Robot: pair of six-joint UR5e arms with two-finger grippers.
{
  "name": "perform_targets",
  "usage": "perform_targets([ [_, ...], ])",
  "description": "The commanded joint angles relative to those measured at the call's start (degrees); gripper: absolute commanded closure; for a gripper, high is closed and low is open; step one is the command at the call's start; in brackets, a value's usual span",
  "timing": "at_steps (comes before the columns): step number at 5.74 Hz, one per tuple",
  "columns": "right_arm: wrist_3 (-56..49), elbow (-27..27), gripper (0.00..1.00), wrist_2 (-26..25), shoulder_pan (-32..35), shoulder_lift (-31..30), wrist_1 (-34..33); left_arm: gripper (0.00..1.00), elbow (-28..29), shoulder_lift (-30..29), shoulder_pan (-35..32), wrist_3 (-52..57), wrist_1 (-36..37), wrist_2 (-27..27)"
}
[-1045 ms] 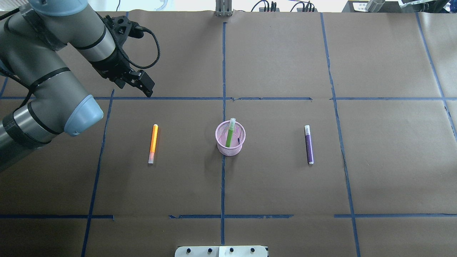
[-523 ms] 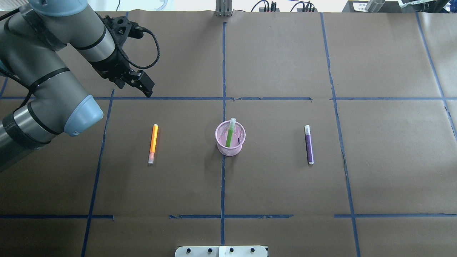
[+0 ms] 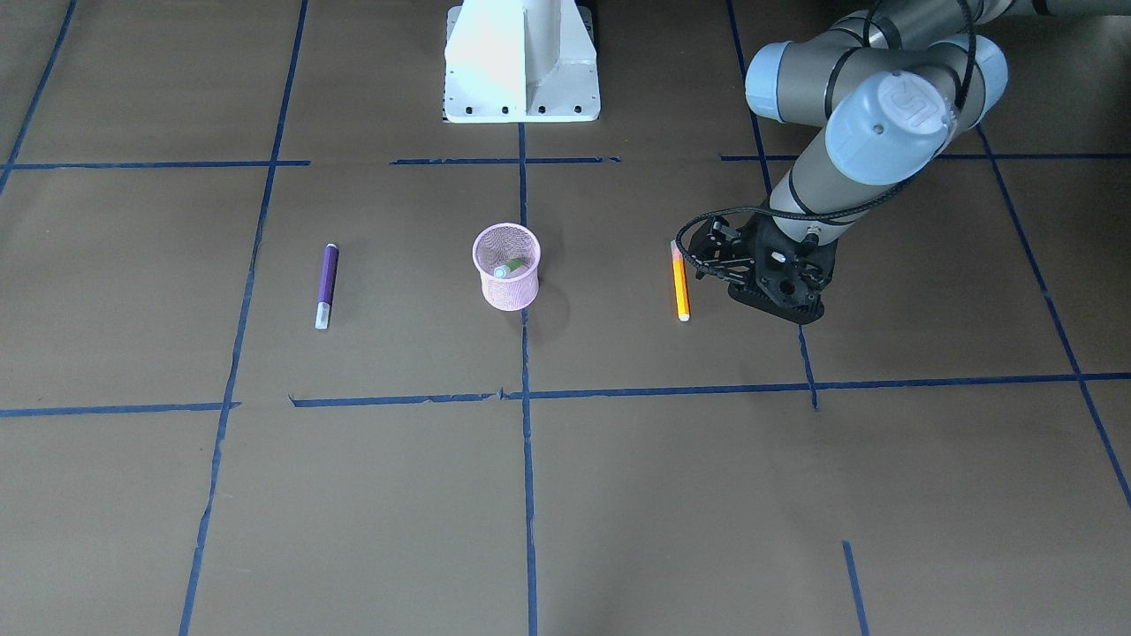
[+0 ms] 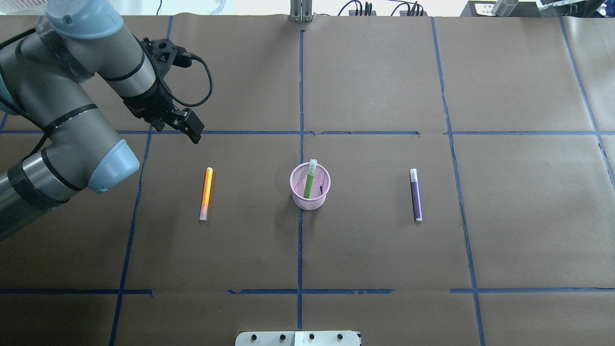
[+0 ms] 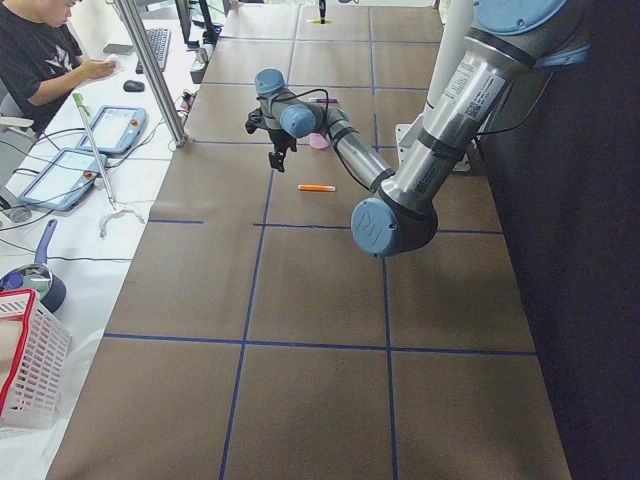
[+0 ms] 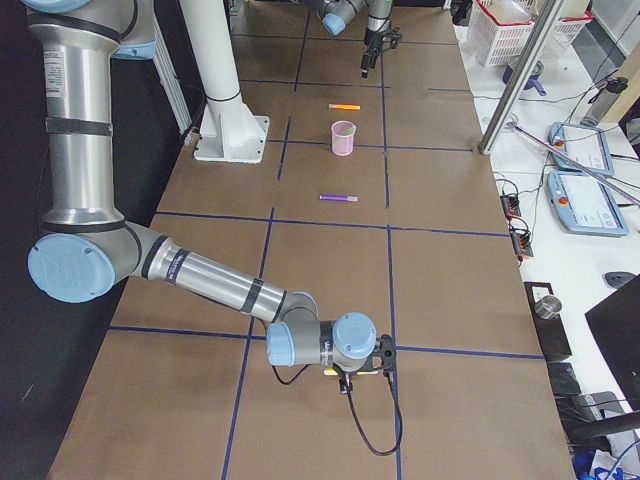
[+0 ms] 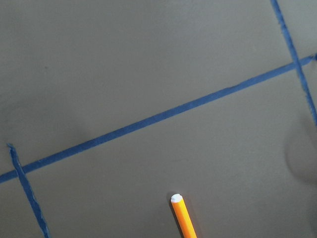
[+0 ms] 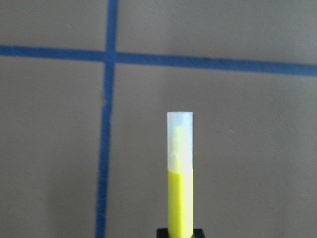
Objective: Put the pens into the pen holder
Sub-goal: 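Lower the left gripper onto the orange pen while the right arm approaches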
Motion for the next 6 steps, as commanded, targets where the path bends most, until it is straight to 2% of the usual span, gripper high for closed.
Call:
perform_targets([
  [1, 0.60, 22.22, 1.00, 0.17, -0.46, 3.35, -25.28, 0.00, 0.11, 0.25, 4.41, -2.52, 0.83, 0.97],
  [2, 6.61, 33.58, 1.00, 0.09, -5.25, 6.24, -36.15, 0.00, 0.46, -0.19, 8.10, -4.38, 0.83, 4.90],
  [3, 19.03, 40.48, 1.00, 0.17, -12.17, 7.93, -36.87, 0.00, 0.81, -0.10, 8.57, -5.00, 0.83, 5.46],
  [4, 33.25, 43.25, 1.00, 0.09, -19.11, 15.86, -36.96, 0.00, 2.12, -0.19, 8.66, -8.23, 0.14, 5.46],
  [6, 52.29, 44.50, 1.00, -0.87, -30.03, 28.37, -36.61, 0.00, 4.40, -0.02, 8.58, -8.61, -0.31, 5.46],
])
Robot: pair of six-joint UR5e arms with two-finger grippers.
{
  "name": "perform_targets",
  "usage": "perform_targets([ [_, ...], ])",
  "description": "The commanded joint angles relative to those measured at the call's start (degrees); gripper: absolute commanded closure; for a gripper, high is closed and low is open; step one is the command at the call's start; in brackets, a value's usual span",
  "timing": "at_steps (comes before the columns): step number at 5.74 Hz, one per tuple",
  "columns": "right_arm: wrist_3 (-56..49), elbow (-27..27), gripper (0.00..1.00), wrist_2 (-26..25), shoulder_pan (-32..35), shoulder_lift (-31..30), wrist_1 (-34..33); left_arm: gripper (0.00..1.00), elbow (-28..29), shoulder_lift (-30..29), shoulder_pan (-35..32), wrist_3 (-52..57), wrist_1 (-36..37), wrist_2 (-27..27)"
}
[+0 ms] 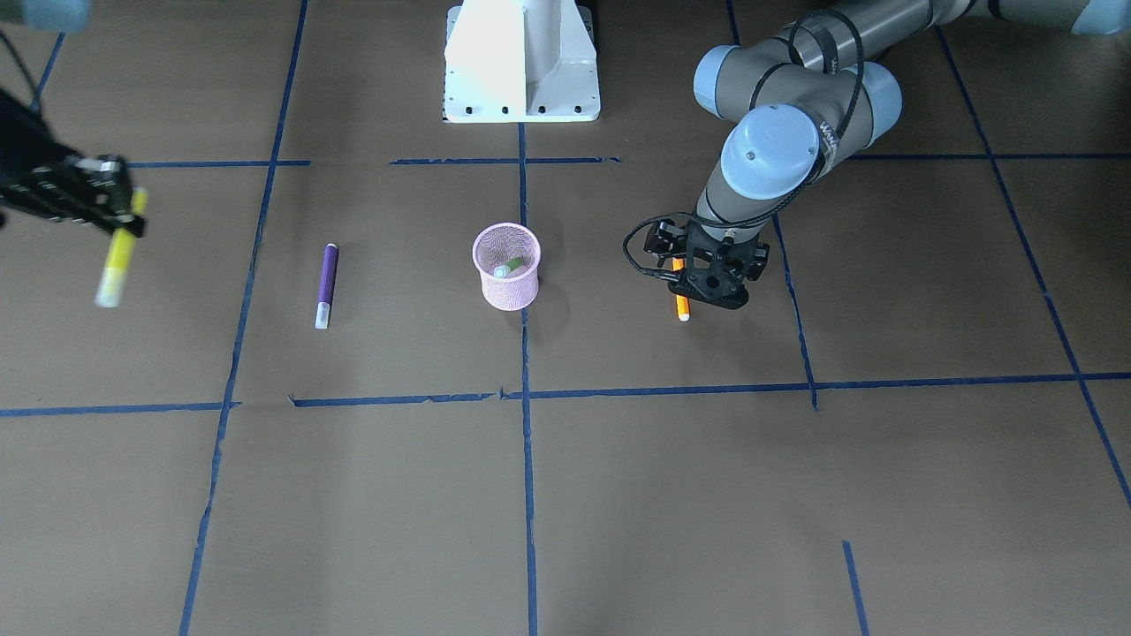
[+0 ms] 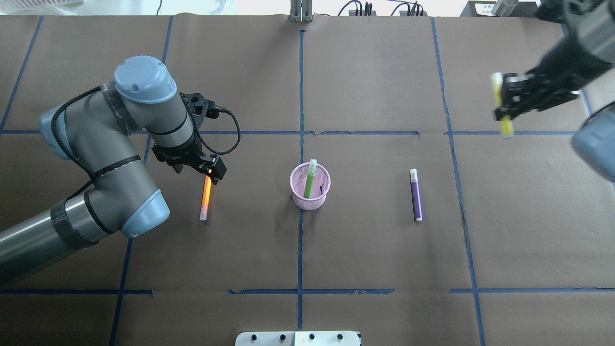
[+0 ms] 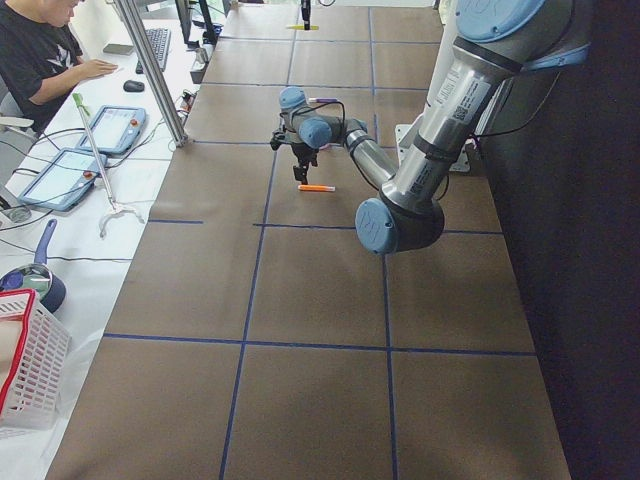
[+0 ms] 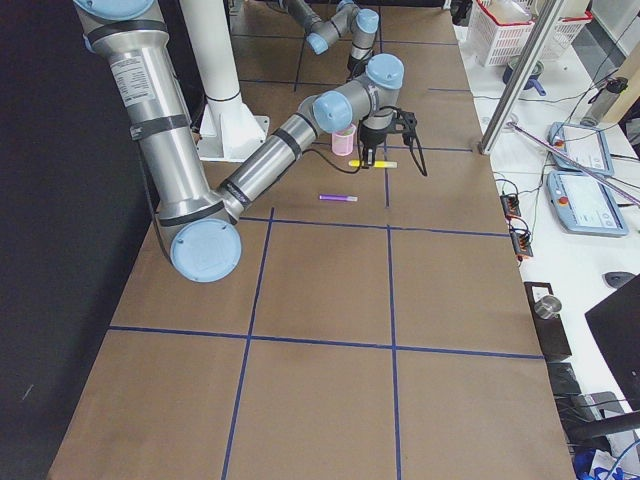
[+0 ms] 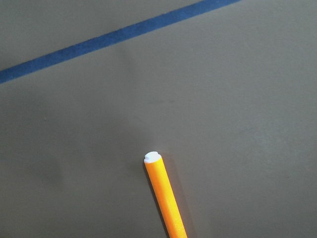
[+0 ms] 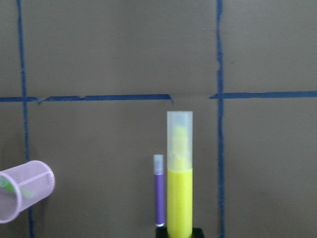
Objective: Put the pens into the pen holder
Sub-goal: 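Carry the yellow highlighter over the pink cup while the left gripper grasps the orange pen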
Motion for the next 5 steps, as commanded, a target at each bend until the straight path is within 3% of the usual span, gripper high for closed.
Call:
perform_targets([
  [1, 12.93, 2.31, 1.00, -2.38, -9.46, 8.18, 0.28, 0.00, 2.61, -0.01, 0.06, -2.80, -2.92, -0.02],
  [3, 20.92, 2.41, 1.00, -10.61, -18.52, 9.61, 7.52, 0.00, 7.08, -0.19, 0.50, -6.76, -10.37, -0.03],
  [5, 22.45, 2.24, 1.00, -14.86, -23.02, 11.09, 8.19, 0.00, 7.63, 0.16, 1.20, -8.01, -12.09, 0.06],
])
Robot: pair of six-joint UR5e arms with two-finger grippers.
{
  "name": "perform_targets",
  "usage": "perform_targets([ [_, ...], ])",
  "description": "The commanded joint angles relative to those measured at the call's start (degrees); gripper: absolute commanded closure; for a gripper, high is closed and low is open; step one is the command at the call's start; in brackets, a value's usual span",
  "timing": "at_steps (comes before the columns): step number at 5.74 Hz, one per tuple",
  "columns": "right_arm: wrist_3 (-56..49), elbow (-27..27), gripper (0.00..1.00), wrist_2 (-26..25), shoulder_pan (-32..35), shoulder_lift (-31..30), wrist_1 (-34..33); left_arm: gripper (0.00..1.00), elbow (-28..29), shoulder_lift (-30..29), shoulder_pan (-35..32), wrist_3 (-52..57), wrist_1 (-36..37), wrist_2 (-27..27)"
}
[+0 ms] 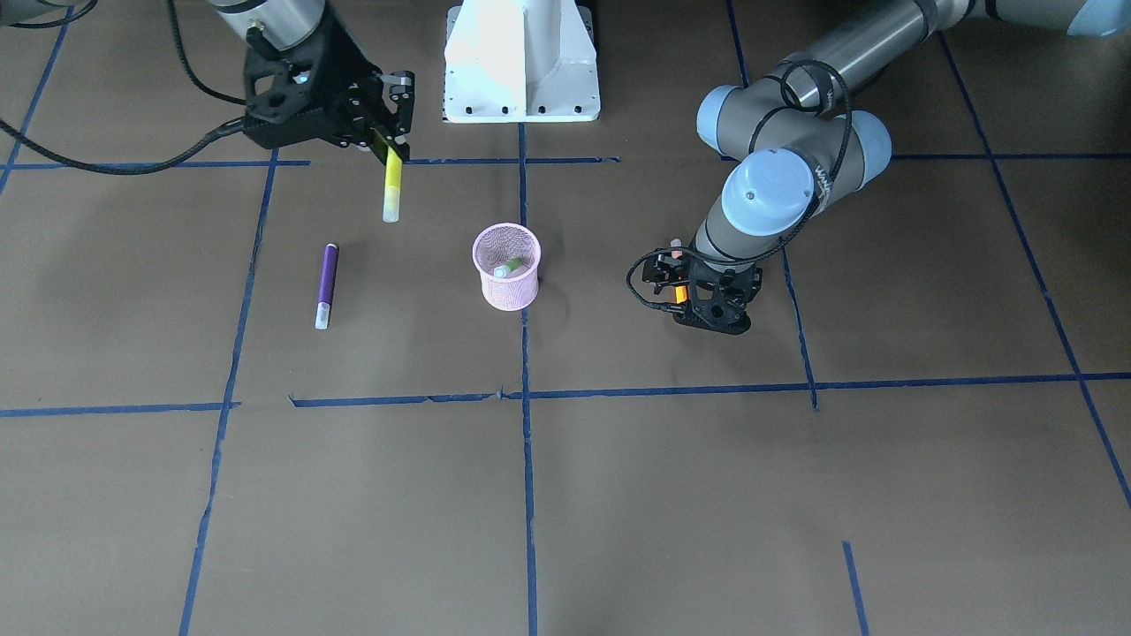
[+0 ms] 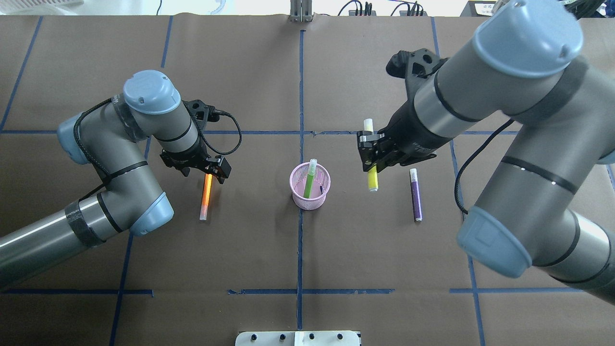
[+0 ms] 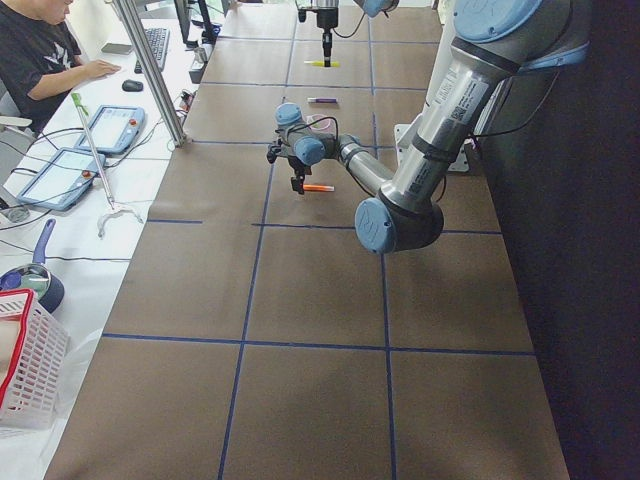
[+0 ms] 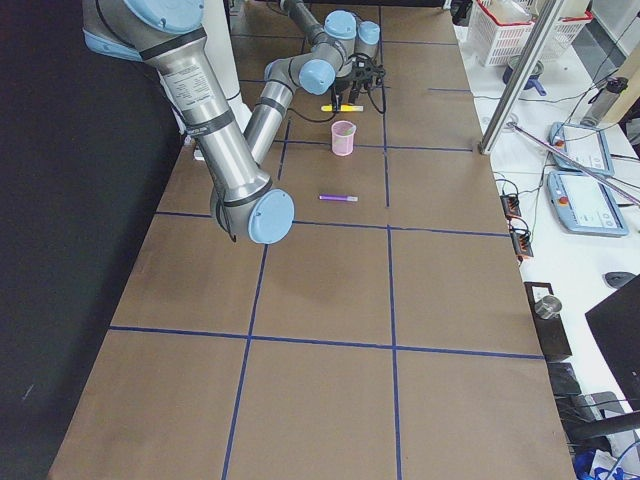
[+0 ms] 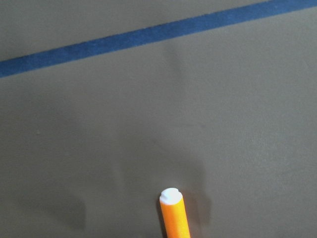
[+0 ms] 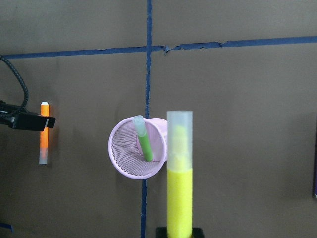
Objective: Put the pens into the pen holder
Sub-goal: 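Carry the yellow highlighter over the pink cup while the left gripper grasps the orange pen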
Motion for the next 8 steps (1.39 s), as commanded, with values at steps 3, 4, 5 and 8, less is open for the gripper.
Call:
perform_targets([
  [3, 11.76, -2.74, 0.99, -8.35, -7.63, 3.58, 8.85, 0.00, -0.43, 0.41, 0.25, -5.52, -0.74, 0.15],
  [4, 13.45, -3.98, 1.00, -8.82, -8.17, 3.58, 11.19, 0.00, -0.43, 0.59, 0.16, -5.43, -0.74, 0.24],
  [5, 12.60, -3.99, 1.00, -12.22, -8.18, 3.58, 11.91, 0.00, -0.43, 0.59, 0.16, -5.43, -0.74, 0.24],
  [8, 2.59, -4.08, 1.00, -35.20, -12.20, 3.58, 14.36, 0.00, -0.61, 0.50, 0.25, -5.26, -0.66, 0.24],
])
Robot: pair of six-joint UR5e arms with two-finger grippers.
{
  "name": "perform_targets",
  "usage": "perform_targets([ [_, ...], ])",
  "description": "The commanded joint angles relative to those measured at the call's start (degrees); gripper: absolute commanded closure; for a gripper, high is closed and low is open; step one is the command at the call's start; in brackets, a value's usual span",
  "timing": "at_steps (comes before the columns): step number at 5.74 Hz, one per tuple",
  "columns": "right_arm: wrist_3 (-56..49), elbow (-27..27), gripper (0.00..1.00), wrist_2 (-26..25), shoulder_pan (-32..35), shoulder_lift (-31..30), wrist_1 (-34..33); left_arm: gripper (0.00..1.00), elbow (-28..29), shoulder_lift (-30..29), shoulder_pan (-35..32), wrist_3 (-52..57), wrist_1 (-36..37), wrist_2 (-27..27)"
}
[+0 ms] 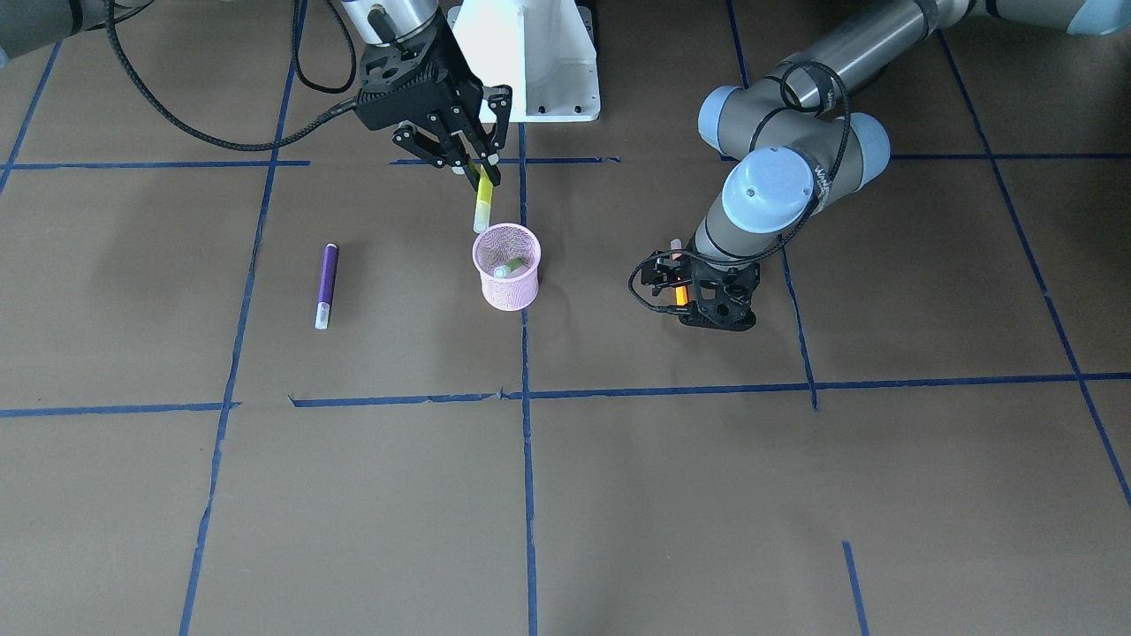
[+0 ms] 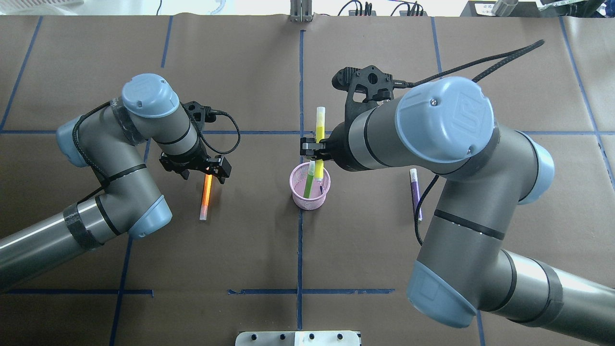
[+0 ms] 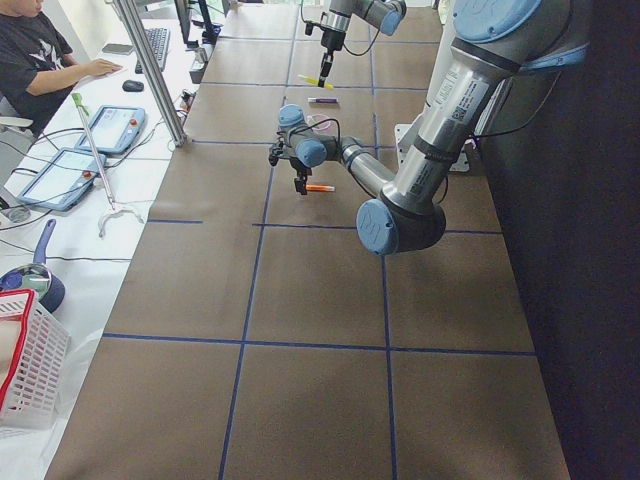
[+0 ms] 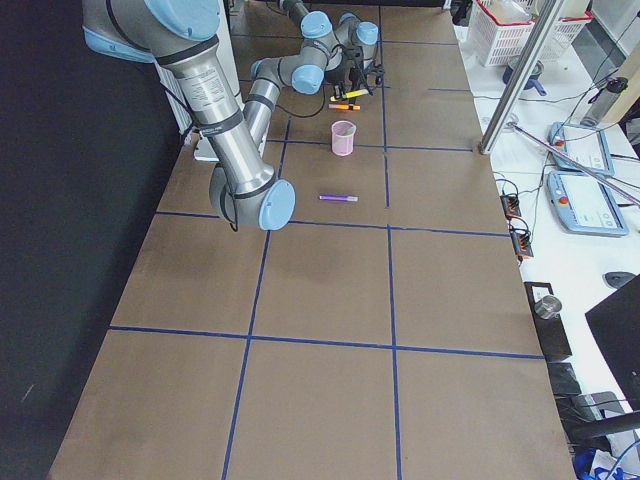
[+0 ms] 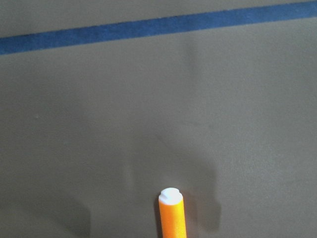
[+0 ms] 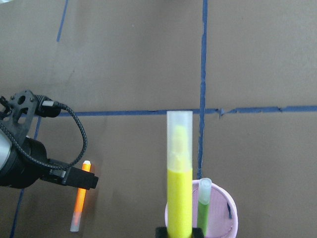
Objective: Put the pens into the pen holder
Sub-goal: 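Carry the yellow highlighter over the pink cup while the left gripper grasps the orange pen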
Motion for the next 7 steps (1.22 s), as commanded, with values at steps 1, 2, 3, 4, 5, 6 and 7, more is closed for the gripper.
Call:
perform_targets([
  [1, -3.80, -1.56, 1.00, -15.69, -6.11, -0.72, 3.90, 0.00, -0.23, -0.04, -0.04, 0.08, 0.15, 0.00],
  [2, -4.34, -3.14, 1.00, -20.12, -8.59, -1.68, 5.32, 0.00, -0.58, -0.04, -0.30, 0.17, 0.15, 0.09],
  [3, -4.52, -5.42, 1.00, -22.95, -9.39, -1.86, 5.42, 0.00, -1.02, -0.04, -0.65, 0.25, 0.15, 0.09],
  [4, -4.61, -7.71, 1.00, -26.90, -9.92, -1.61, 7.07, 0.00, -1.28, -0.04, -0.57, 0.25, 0.15, 0.09],
  [5, -4.61, -10.78, 1.00, -29.72, -10.10, -1.25, 10.83, 0.00, -1.46, -0.04, -0.66, 0.25, 0.15, 0.09],
  [6, -4.35, -12.63, 1.00, -30.01, -10.45, -1.16, 12.61, 0.00, -1.81, -0.04, -0.66, 0.25, 0.15, 0.09],
  [7, -4.08, -15.18, 1.00, -31.66, -11.94, -1.16, 15.24, 0.00, -1.81, 0.04, -0.66, 0.25, 0.15, 0.17],
])
